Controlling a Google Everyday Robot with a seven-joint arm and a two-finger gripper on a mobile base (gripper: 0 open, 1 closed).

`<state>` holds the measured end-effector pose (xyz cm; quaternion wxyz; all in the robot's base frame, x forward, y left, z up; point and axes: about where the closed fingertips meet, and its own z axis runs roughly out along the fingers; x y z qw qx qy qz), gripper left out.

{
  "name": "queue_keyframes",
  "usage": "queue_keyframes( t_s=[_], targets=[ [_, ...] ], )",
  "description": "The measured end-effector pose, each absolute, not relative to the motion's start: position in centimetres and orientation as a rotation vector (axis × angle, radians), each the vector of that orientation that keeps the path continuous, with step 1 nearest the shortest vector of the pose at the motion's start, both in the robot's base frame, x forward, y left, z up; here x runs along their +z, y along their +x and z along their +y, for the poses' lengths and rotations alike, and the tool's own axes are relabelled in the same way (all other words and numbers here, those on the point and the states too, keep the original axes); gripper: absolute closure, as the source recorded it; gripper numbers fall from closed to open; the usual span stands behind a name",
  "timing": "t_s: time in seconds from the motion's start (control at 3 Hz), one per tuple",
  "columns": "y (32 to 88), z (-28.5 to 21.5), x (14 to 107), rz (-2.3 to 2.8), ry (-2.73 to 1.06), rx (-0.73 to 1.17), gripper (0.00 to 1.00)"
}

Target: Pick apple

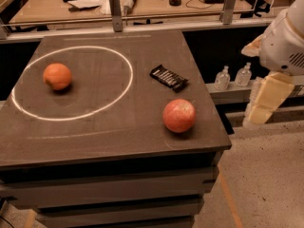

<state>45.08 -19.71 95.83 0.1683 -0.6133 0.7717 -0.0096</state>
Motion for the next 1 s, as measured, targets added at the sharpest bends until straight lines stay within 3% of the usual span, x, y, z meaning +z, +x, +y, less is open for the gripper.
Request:
queue_keyframes(
  t_s=[0.33,1.0],
  targets=[
    [48.0,-15.3,90.9,2.145,-1.810,0.129,0.00],
    [49.6,-10.5,87.2,2.064,-1.909,0.231,0.00]
  ],
)
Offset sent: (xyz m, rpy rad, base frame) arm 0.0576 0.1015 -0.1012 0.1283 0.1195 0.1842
